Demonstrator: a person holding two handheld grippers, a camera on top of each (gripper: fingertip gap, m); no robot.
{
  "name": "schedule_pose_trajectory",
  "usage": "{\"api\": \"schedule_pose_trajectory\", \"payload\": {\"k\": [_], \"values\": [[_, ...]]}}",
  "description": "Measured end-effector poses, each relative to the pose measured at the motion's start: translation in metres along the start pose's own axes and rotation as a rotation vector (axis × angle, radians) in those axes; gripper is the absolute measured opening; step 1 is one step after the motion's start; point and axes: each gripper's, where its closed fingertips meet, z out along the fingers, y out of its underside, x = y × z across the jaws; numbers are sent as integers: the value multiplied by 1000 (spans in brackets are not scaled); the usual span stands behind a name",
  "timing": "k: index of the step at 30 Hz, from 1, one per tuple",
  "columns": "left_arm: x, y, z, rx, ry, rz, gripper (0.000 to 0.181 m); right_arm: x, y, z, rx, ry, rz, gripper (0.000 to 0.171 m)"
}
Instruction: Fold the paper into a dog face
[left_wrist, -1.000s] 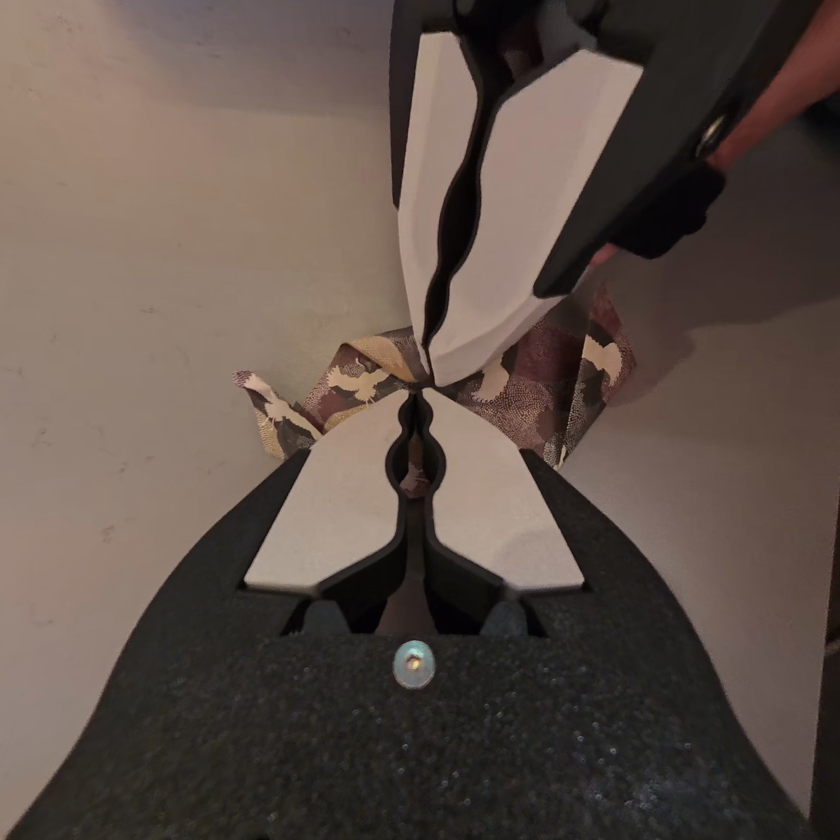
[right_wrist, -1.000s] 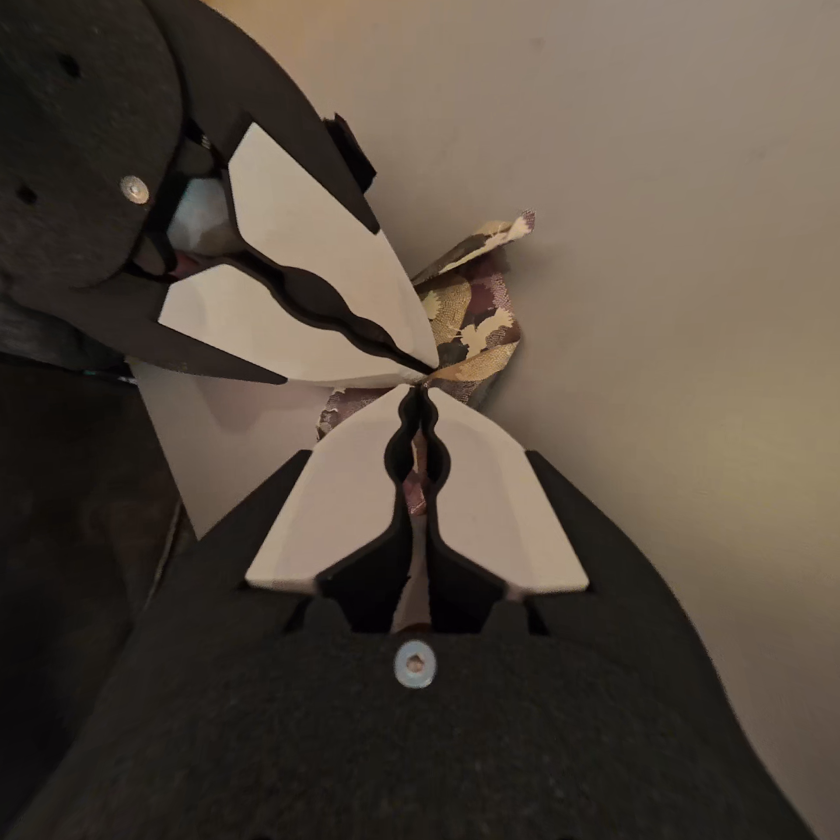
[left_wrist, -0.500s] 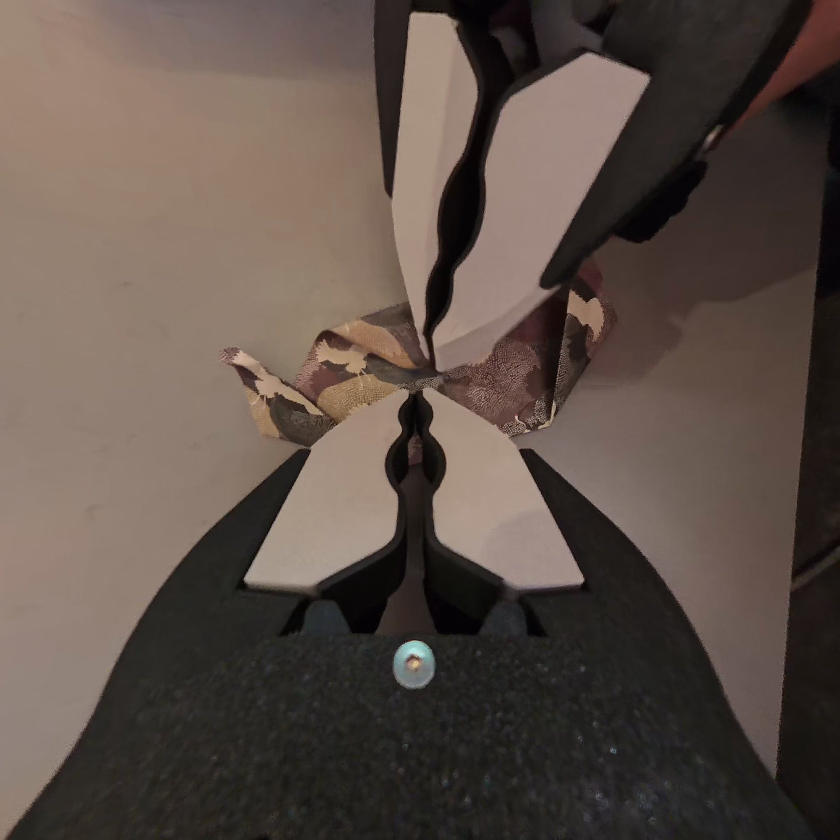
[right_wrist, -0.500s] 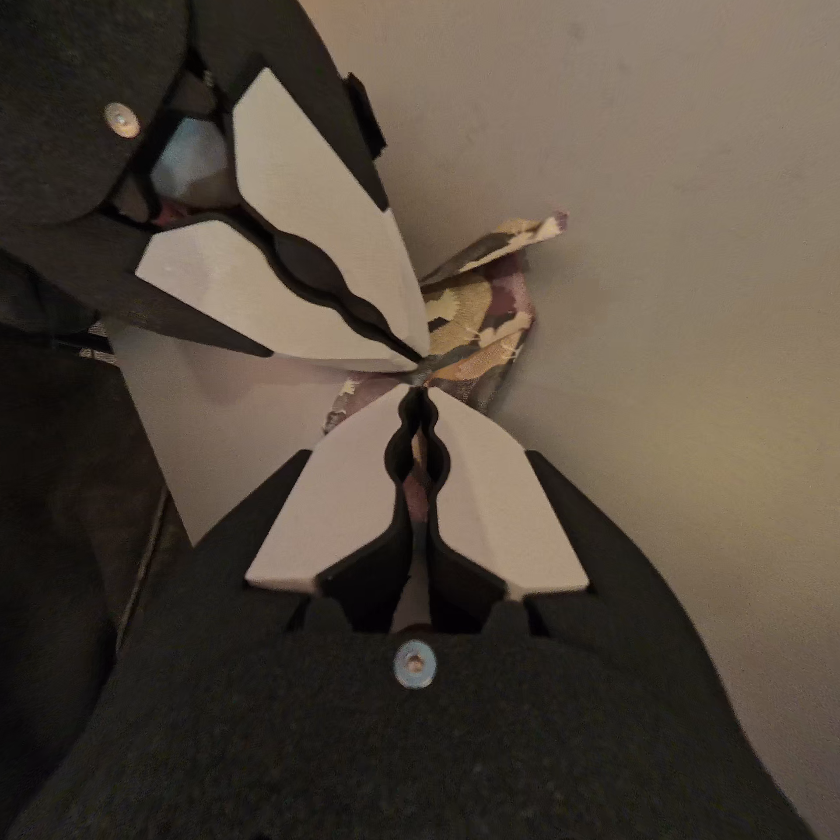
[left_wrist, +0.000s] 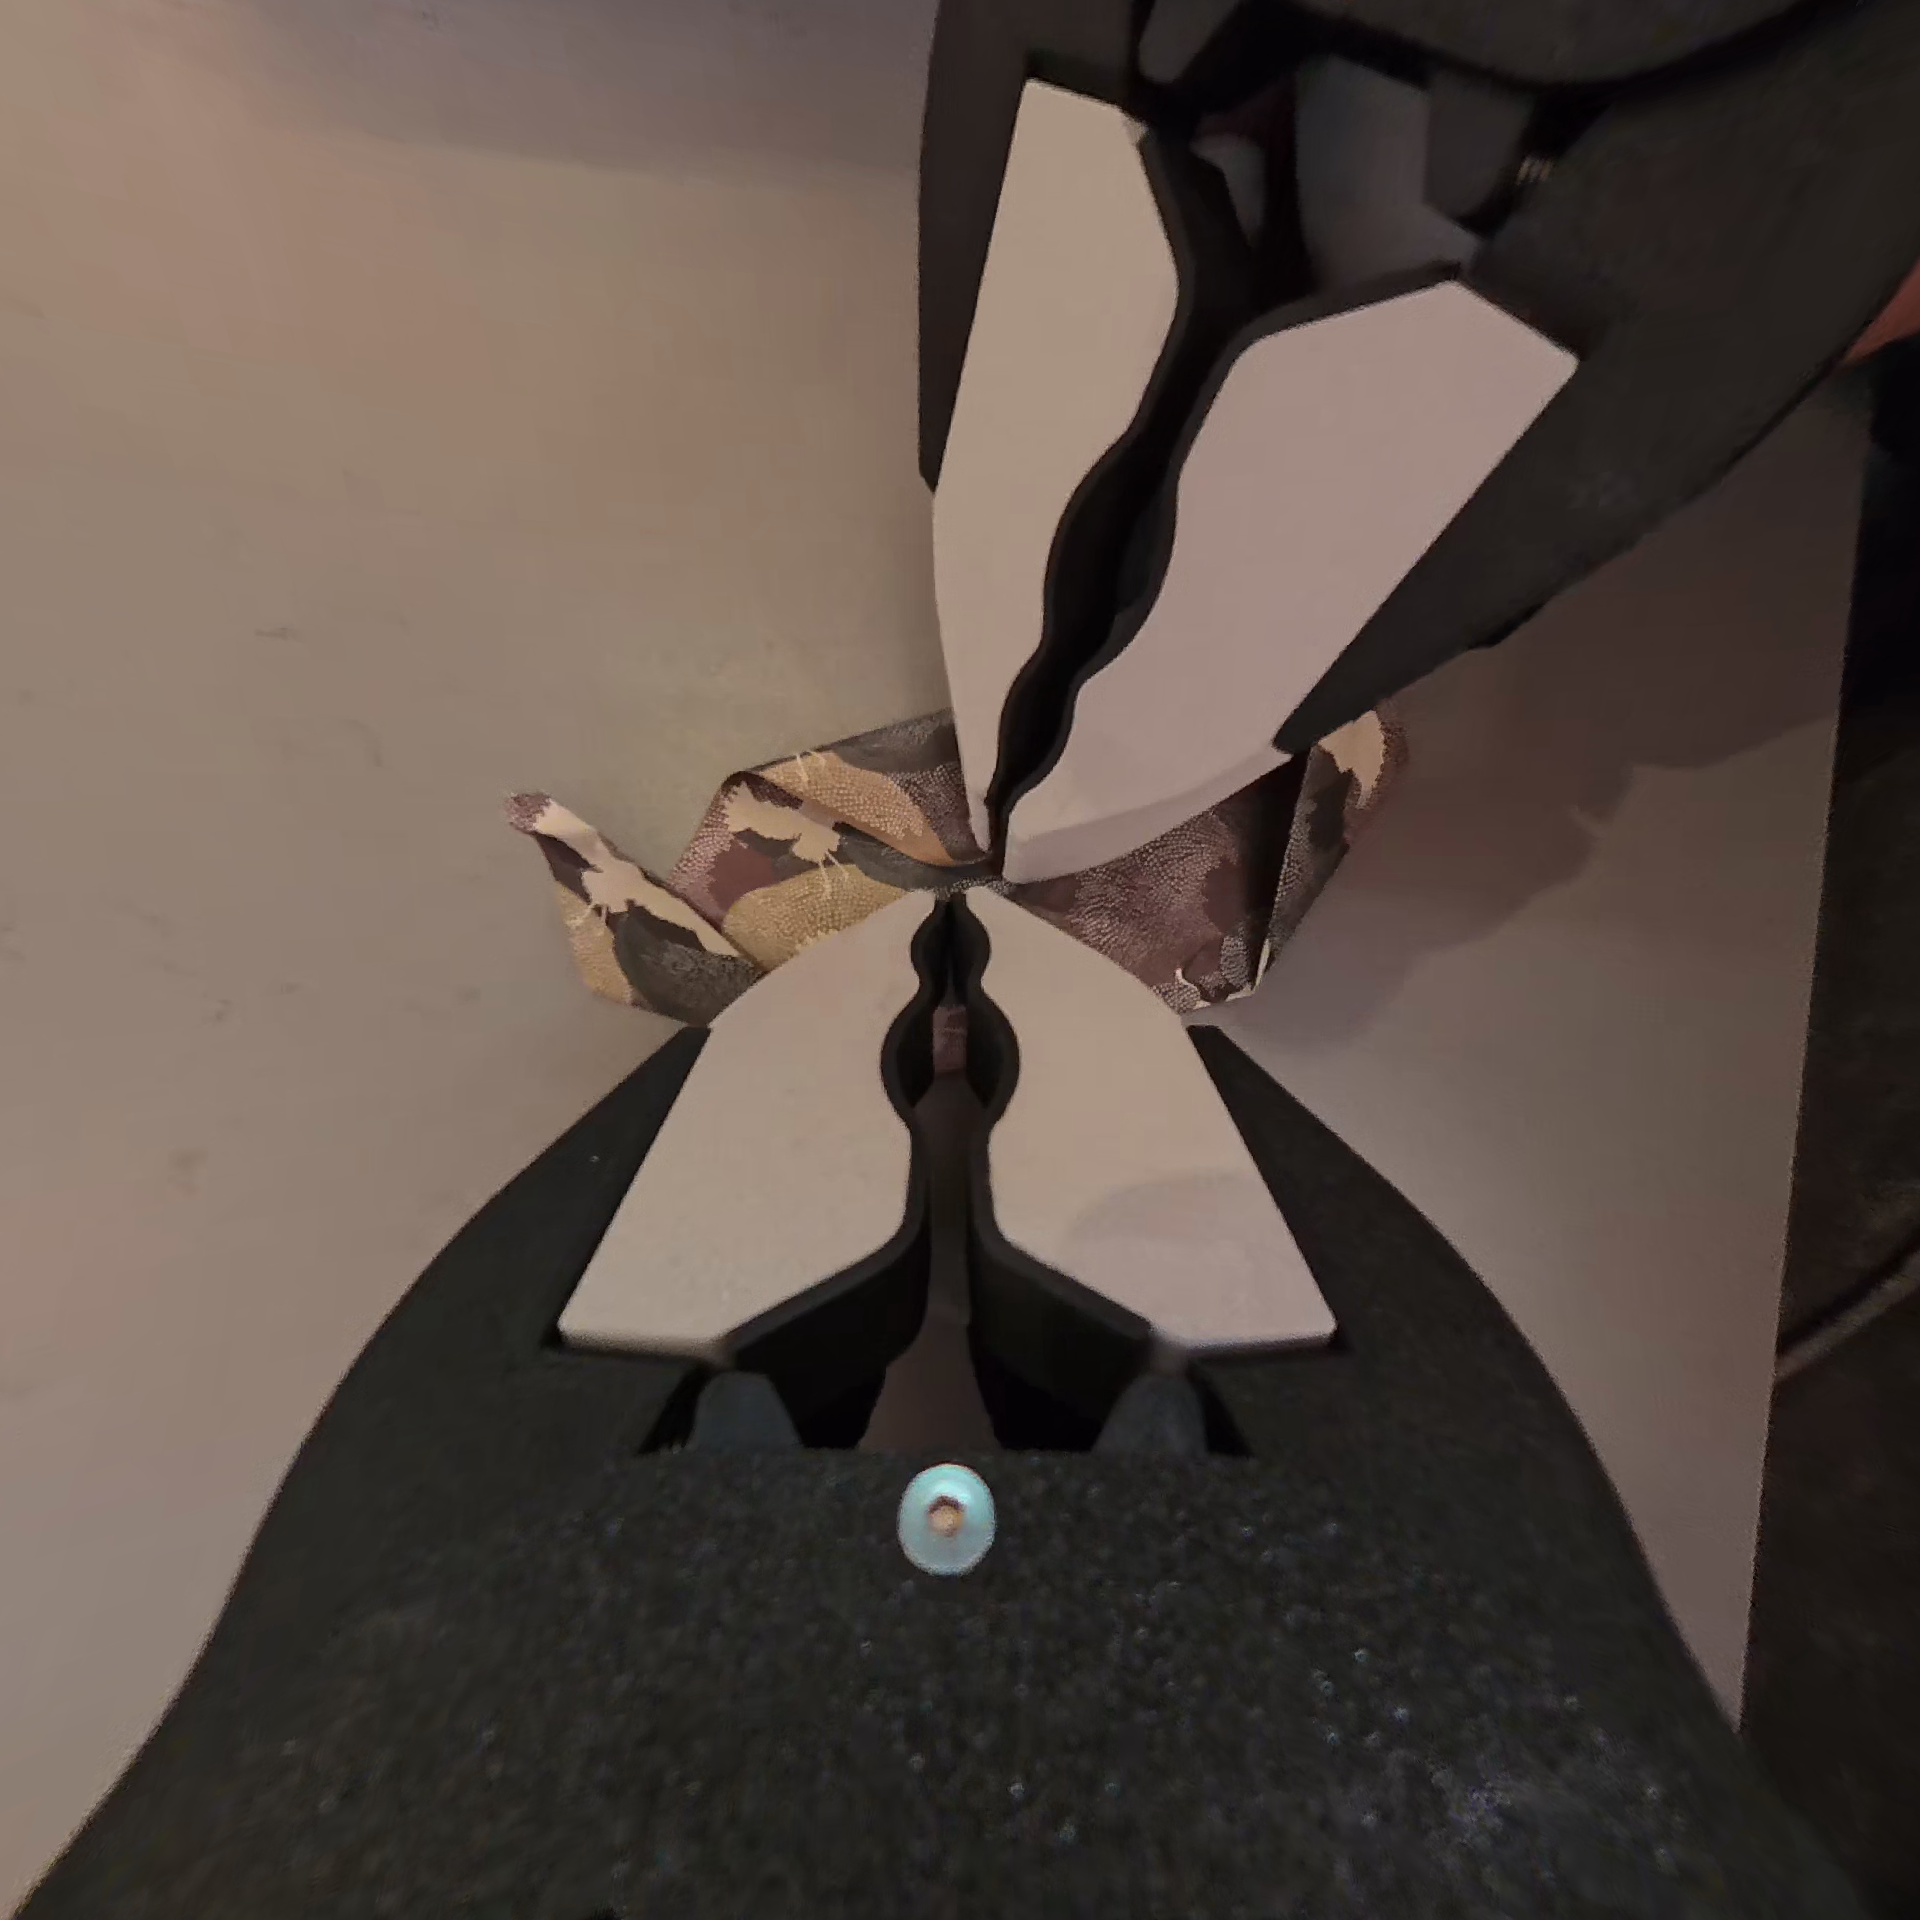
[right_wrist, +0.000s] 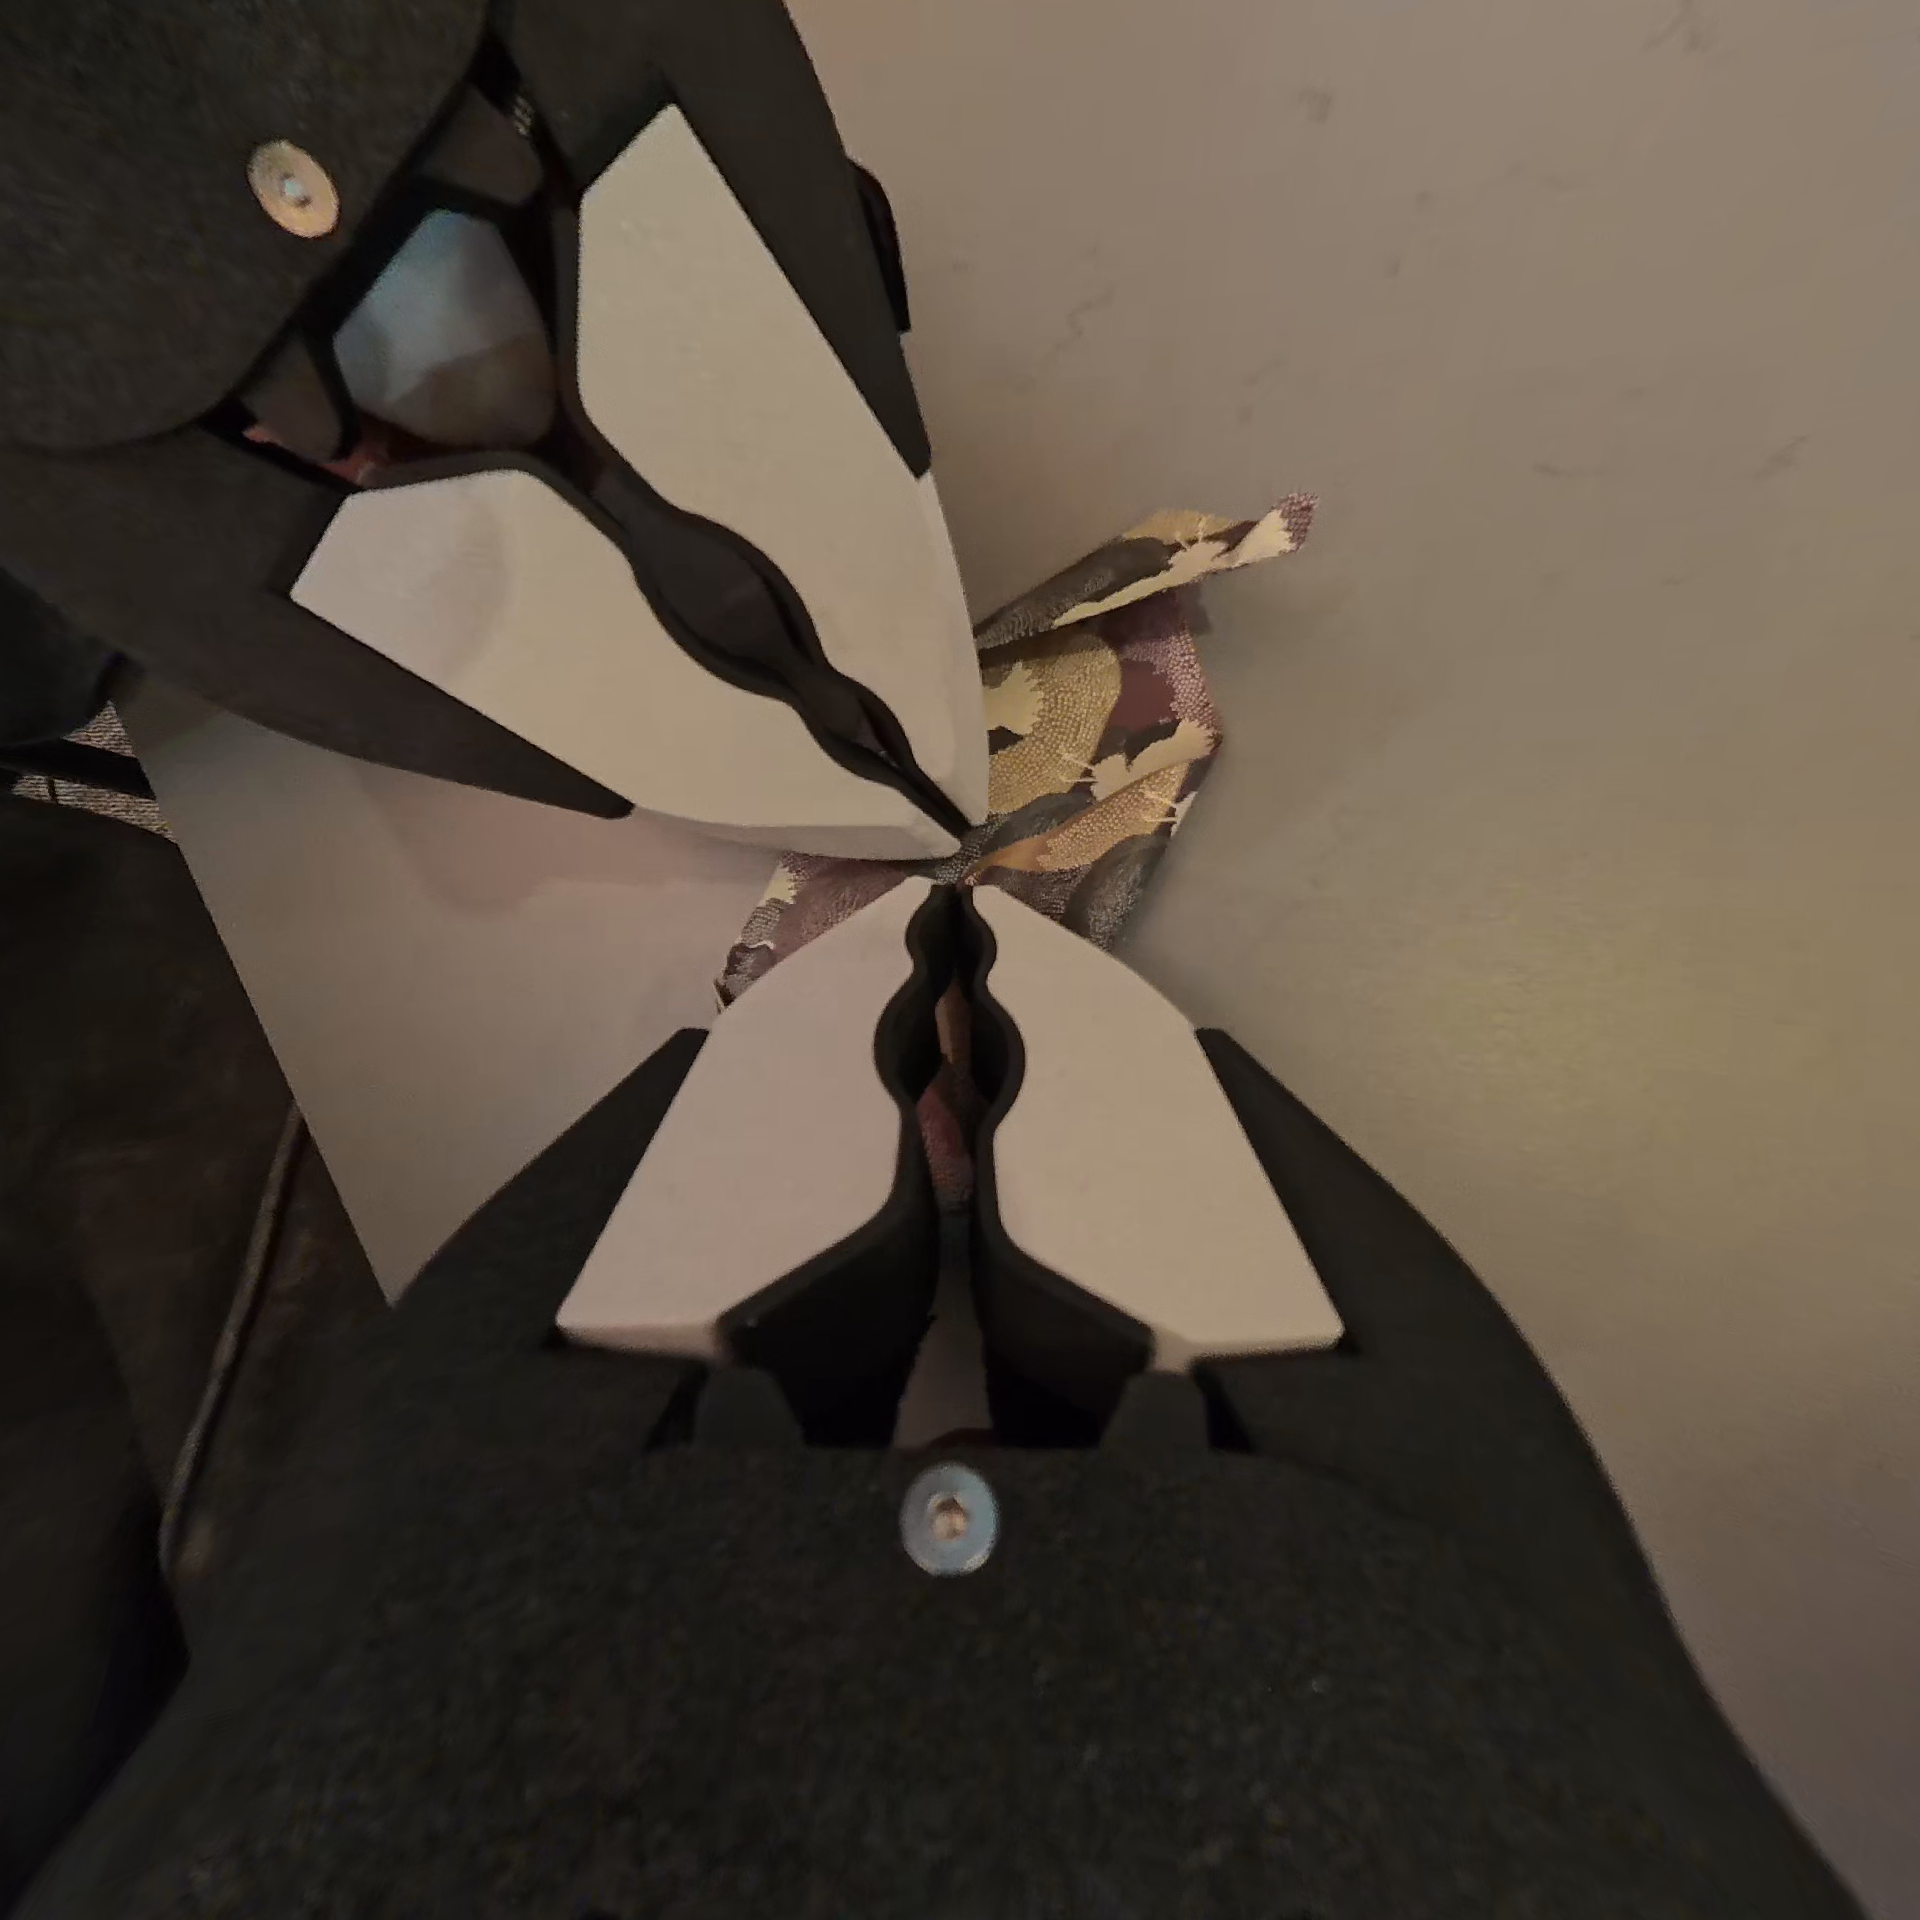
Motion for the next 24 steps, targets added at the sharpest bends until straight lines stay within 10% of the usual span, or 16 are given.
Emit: {"api": "schedule_pose_trajectory", "payload": {"k": [24], "values": [[-21,-19,2,-2,-74,-20,0,-5,-2,3,24,-11,2,0]]}}
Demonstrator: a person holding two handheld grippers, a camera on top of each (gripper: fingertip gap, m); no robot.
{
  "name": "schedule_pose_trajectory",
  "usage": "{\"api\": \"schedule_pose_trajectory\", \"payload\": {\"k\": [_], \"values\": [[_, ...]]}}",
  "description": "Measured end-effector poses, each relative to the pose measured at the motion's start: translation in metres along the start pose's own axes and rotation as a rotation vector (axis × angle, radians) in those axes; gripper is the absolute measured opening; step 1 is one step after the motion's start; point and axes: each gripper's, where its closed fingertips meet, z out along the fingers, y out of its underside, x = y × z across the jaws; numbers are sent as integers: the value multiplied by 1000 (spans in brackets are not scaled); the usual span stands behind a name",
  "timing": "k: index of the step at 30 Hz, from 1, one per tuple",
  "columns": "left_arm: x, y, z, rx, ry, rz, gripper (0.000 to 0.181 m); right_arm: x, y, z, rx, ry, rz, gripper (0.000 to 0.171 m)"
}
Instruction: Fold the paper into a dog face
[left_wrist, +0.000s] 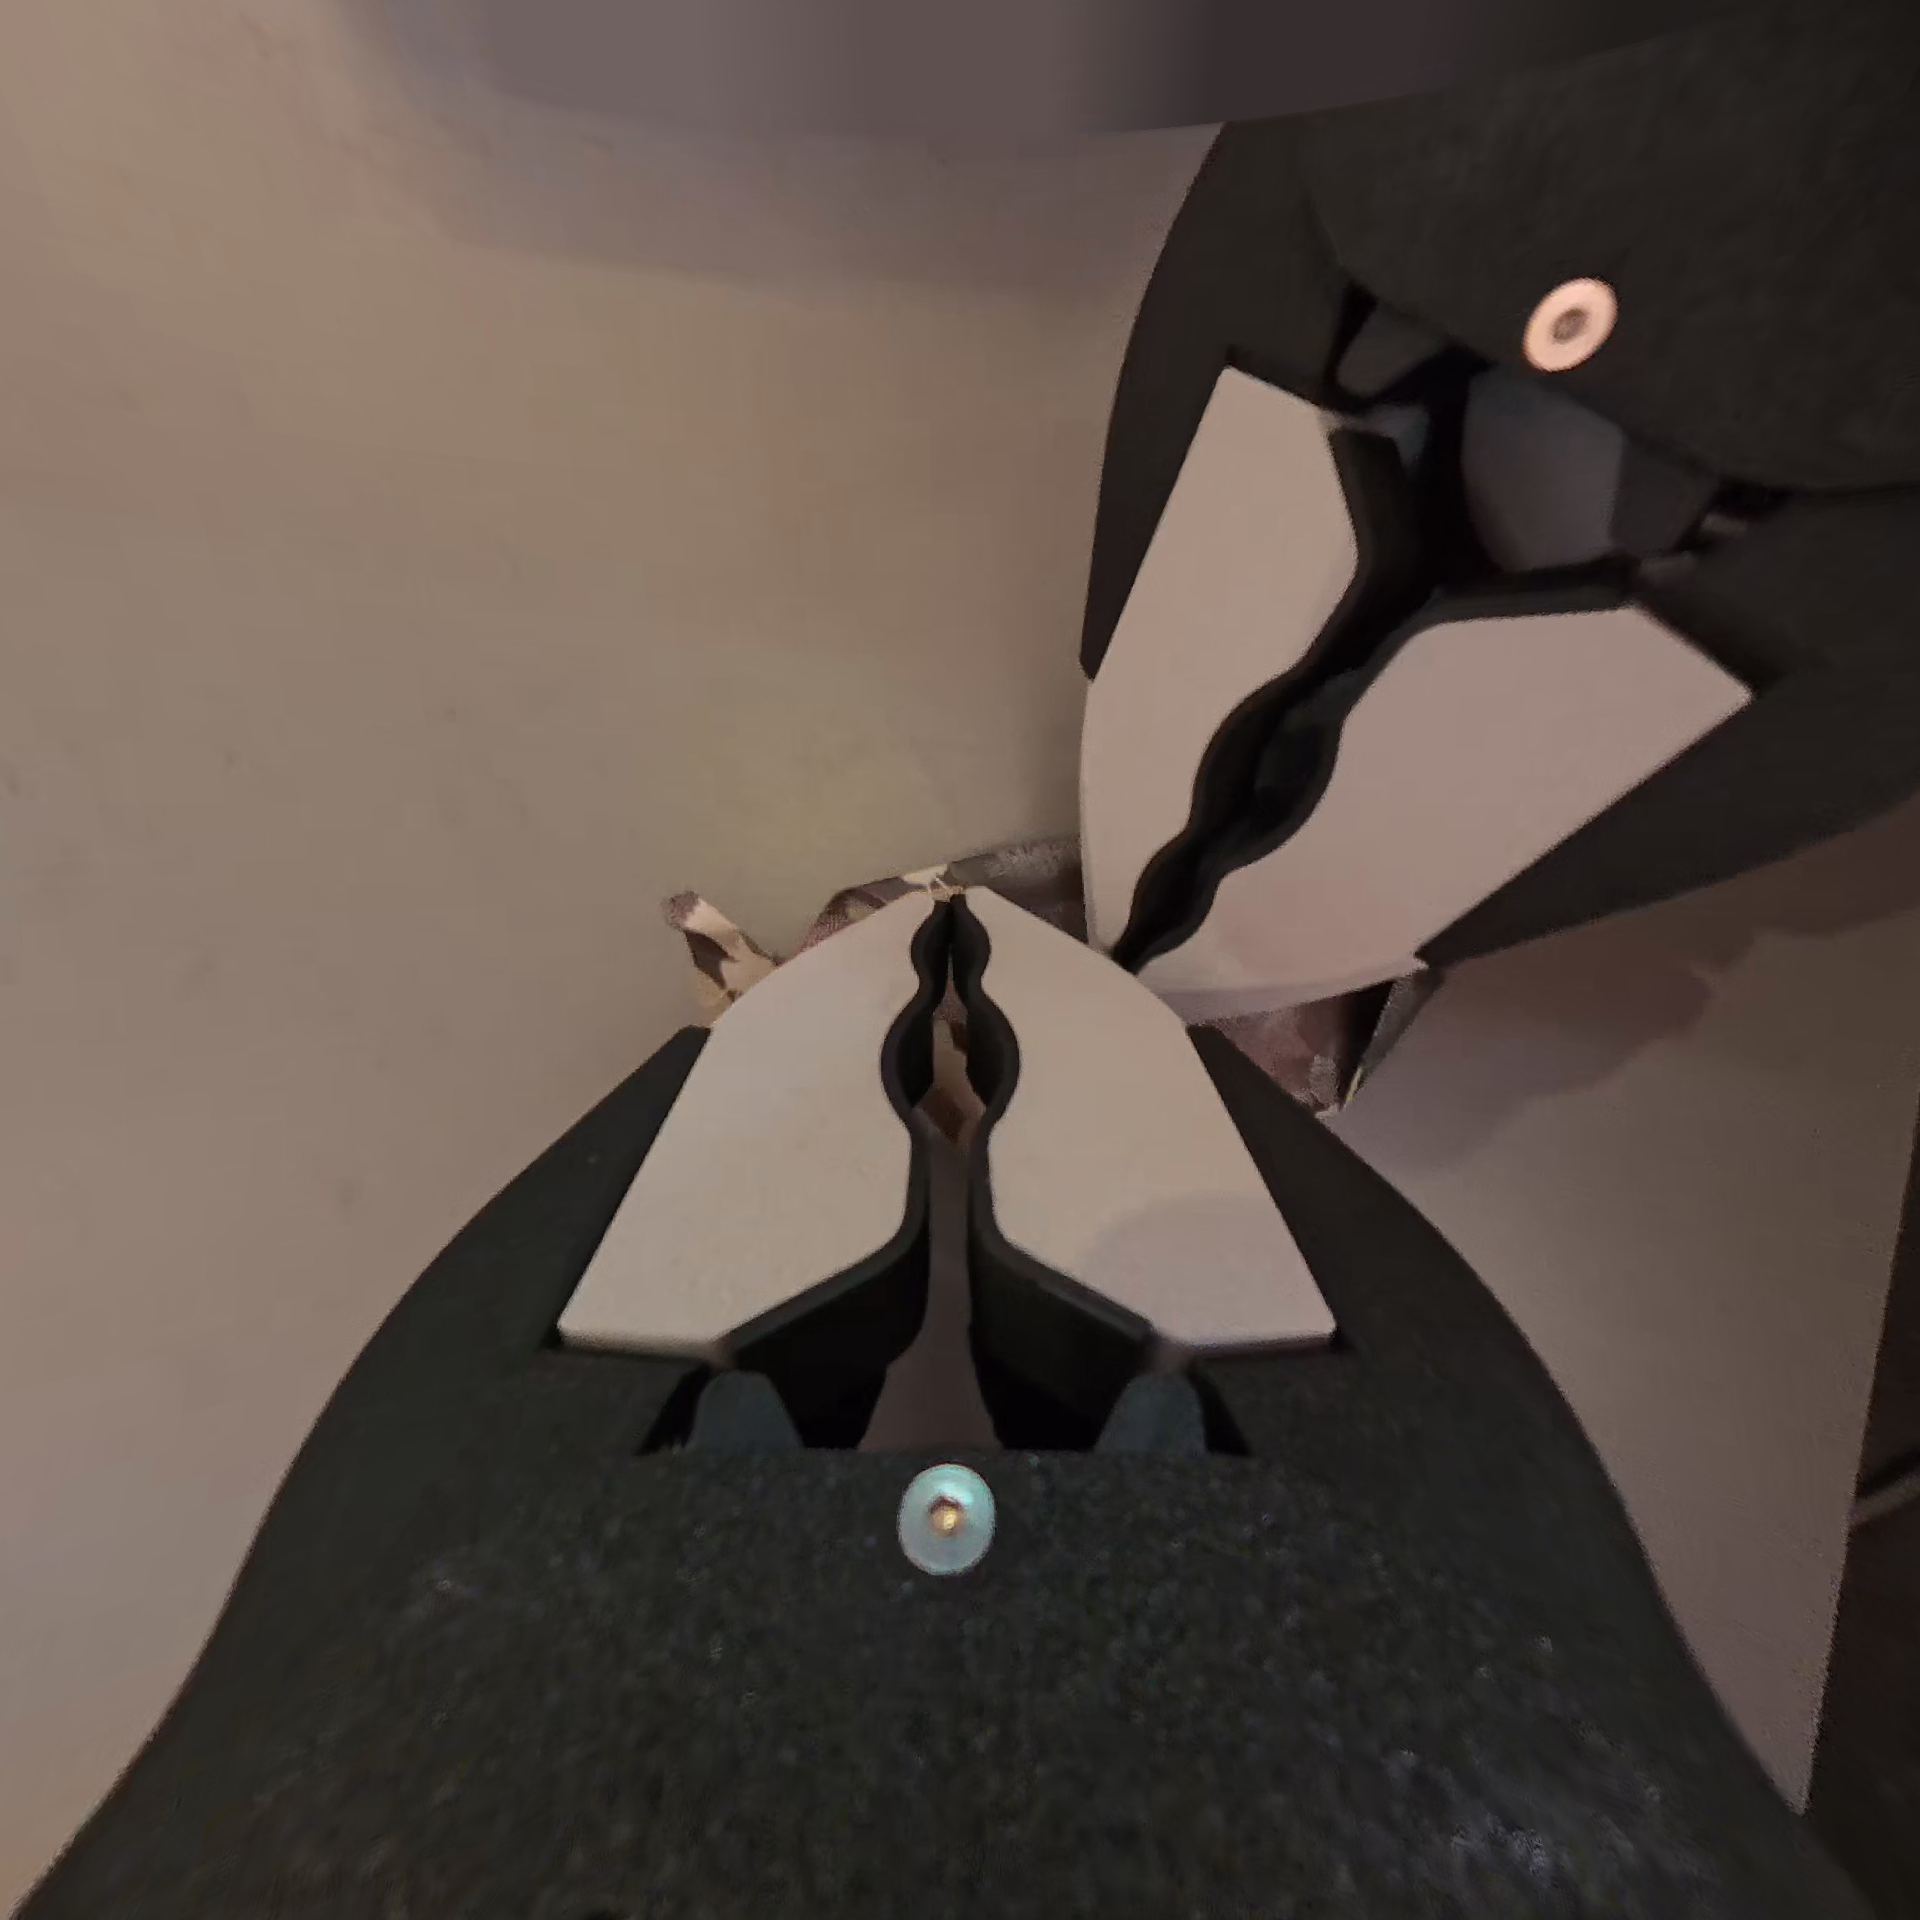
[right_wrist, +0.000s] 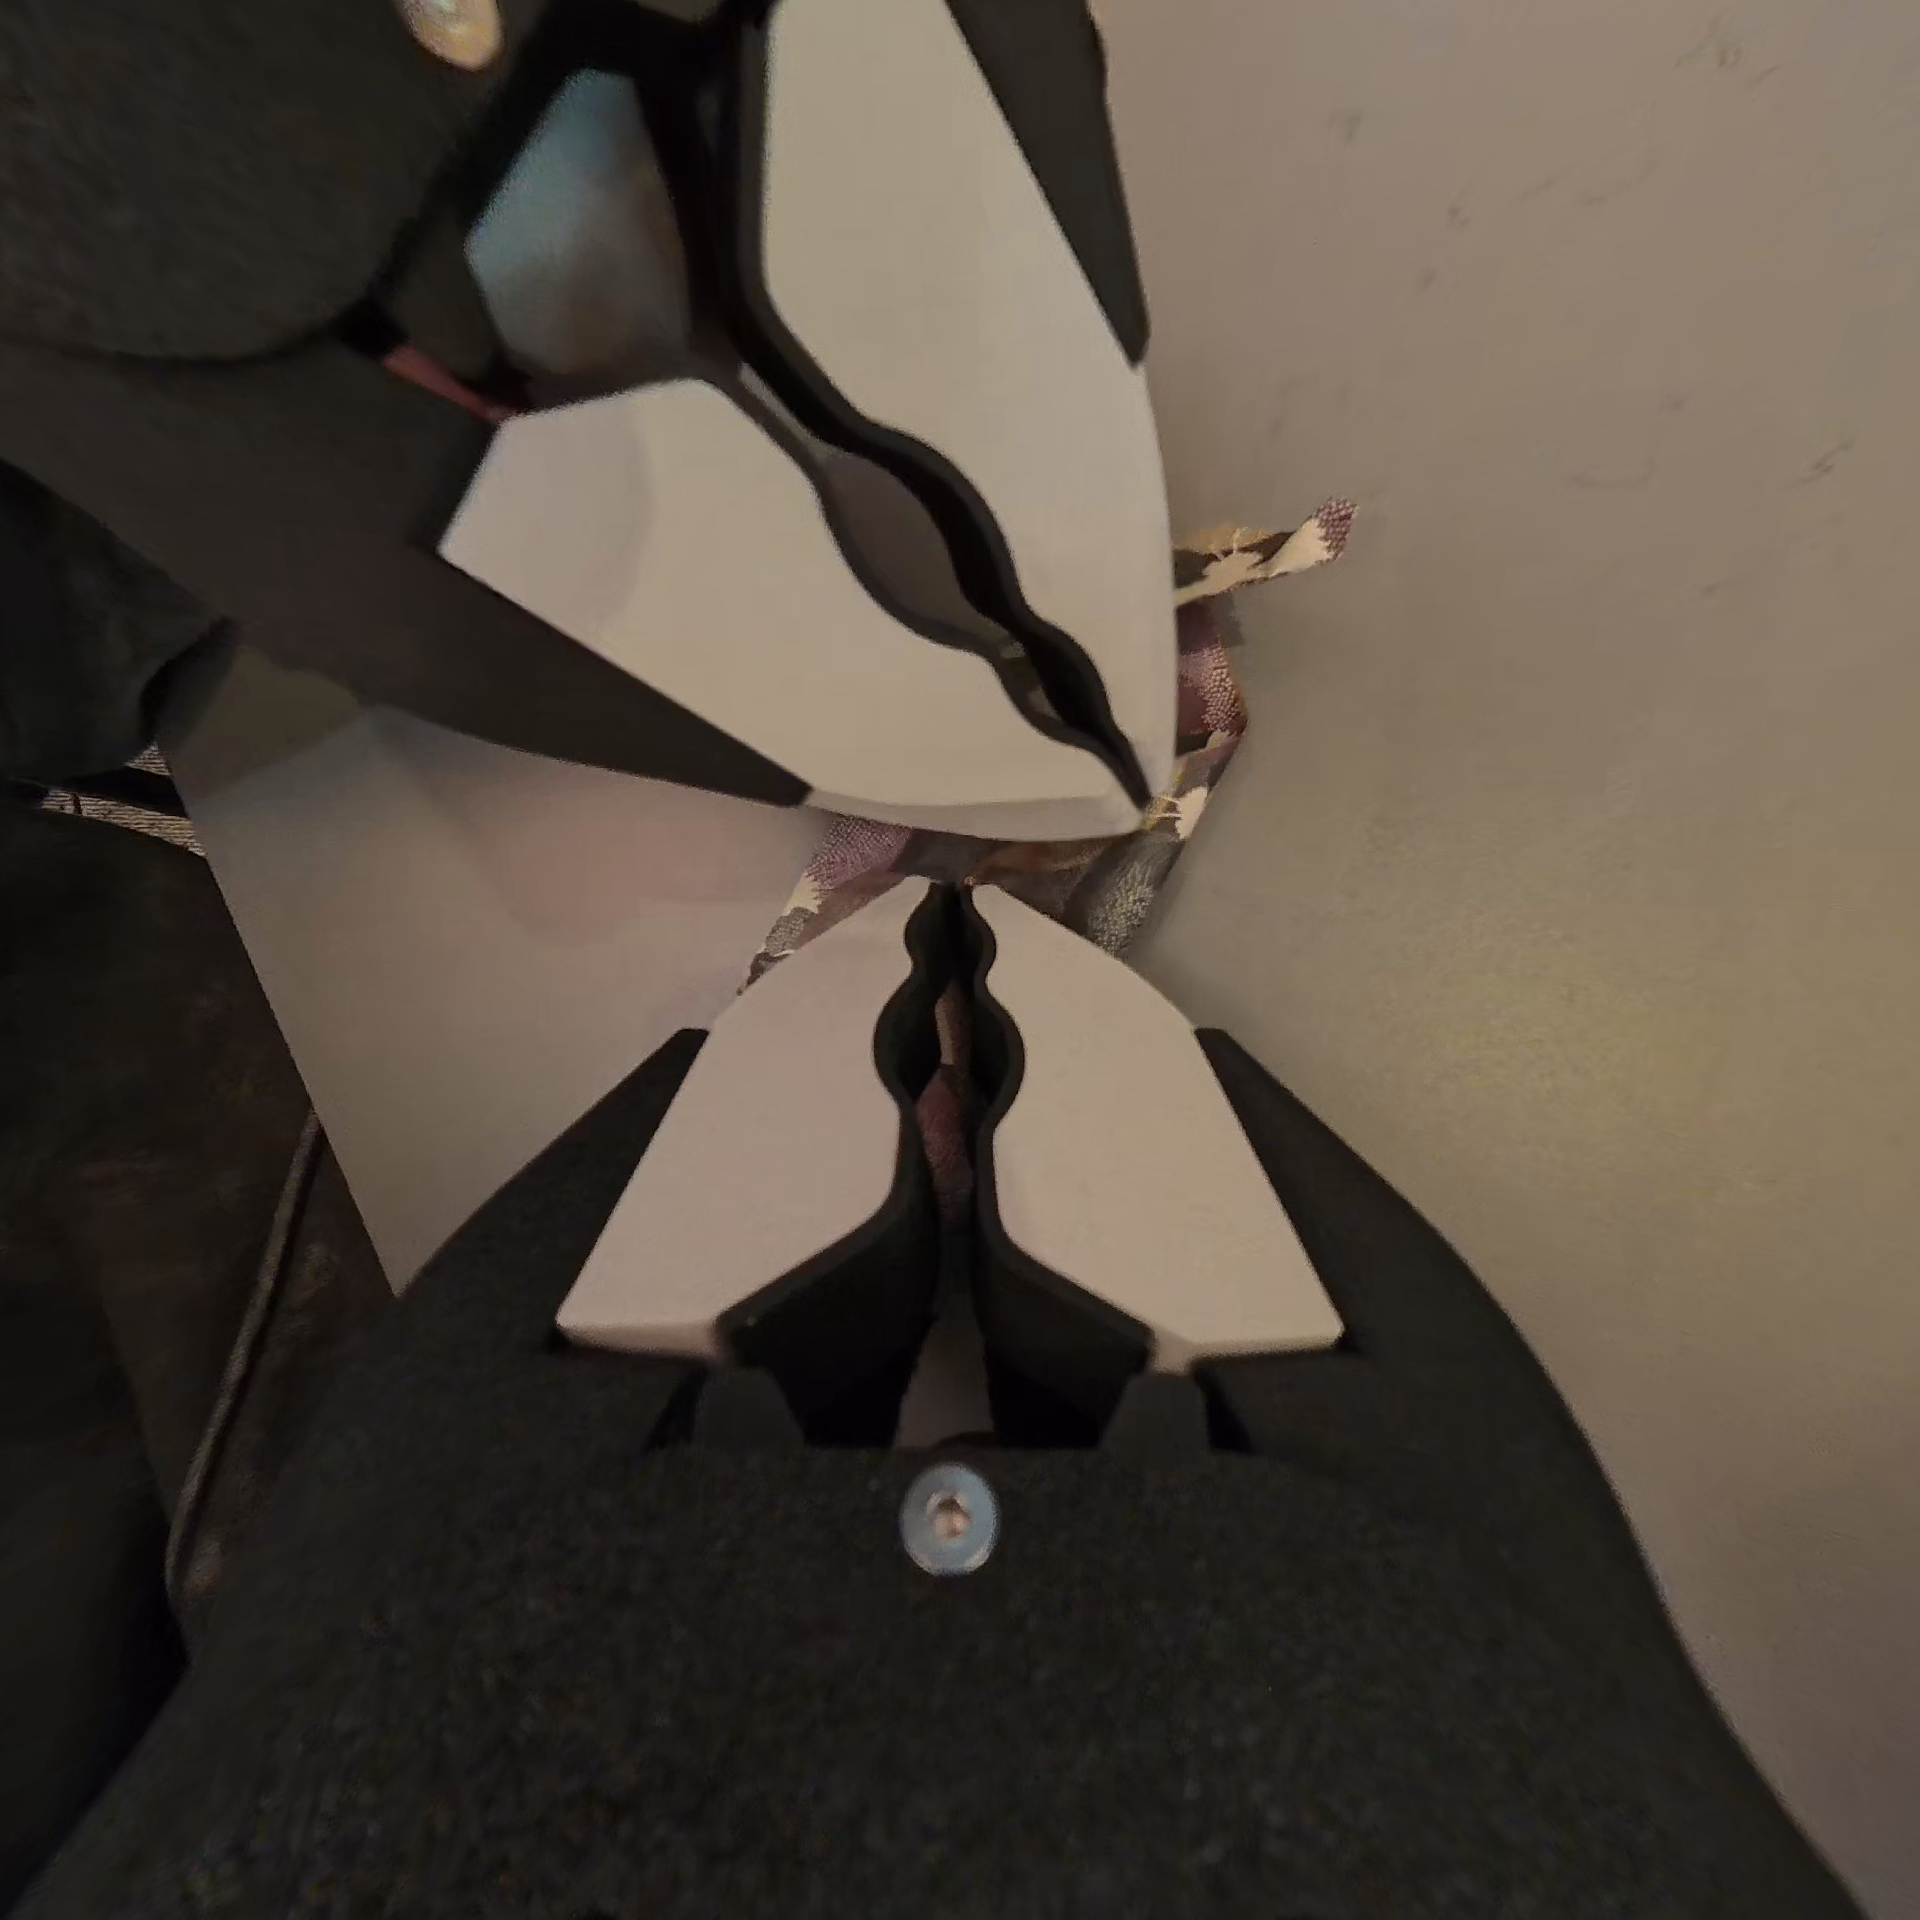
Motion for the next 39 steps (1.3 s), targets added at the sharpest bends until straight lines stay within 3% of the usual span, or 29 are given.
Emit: {"api": "schedule_pose_trajectory", "payload": {"k": [29,34,39], "values": [[-11,2,14,-17,-4,-15,0,0,0,-2,27,6,-16,0],[-11,2,14,-16,-10,-6,0,-10,-22,-32,195,-121,11,5],[-11,2,14,-18,-19,1,0,29,-22,-40,175,23,-78,0]]}}
